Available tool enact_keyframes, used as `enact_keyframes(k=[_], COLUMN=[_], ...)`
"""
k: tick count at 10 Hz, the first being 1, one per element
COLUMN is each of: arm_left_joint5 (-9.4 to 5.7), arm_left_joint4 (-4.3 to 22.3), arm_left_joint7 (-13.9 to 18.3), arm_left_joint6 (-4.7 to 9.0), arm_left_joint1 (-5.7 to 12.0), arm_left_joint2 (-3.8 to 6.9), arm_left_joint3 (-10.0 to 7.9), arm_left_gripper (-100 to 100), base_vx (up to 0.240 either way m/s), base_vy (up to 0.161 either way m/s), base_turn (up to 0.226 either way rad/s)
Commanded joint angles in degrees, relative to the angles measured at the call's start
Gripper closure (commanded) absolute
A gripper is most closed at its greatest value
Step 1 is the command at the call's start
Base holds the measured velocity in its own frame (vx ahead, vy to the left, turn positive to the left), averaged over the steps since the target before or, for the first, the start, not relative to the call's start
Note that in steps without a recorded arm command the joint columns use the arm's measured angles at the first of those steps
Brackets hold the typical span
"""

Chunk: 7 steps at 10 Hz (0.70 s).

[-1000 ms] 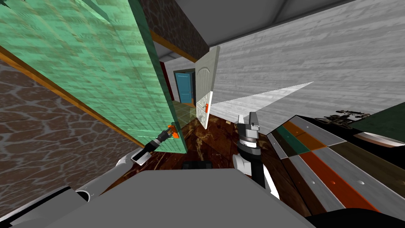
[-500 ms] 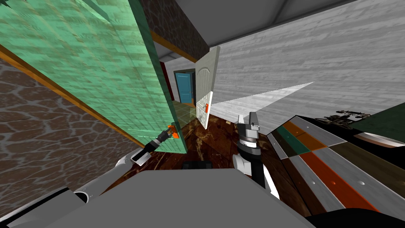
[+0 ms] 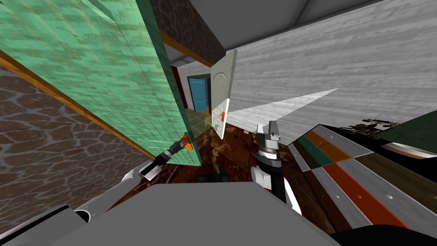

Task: Pull the door open

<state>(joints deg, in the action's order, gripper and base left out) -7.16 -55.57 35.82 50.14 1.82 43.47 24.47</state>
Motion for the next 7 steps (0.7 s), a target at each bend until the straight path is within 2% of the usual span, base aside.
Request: enact_keyframes(k=[1, 7], arm_left_joint5=[-0.07, -0.07], arm_left_joint4=[0.58, 0.58], arm_left_joint7=[0.07, 0.07], arm_left_joint6=[0.31, 0.31], arm_left_joint1=[0.05, 0.05], arm_left_joint2=[0.17, 0.17], arm_left_joint3=[-0.12, -0.12], arm_left_gripper=[100, 100], base_vx=[-0.004, 0.001], base_vy=[-0.007, 0.002], base_turn=[-0.019, 0.005])
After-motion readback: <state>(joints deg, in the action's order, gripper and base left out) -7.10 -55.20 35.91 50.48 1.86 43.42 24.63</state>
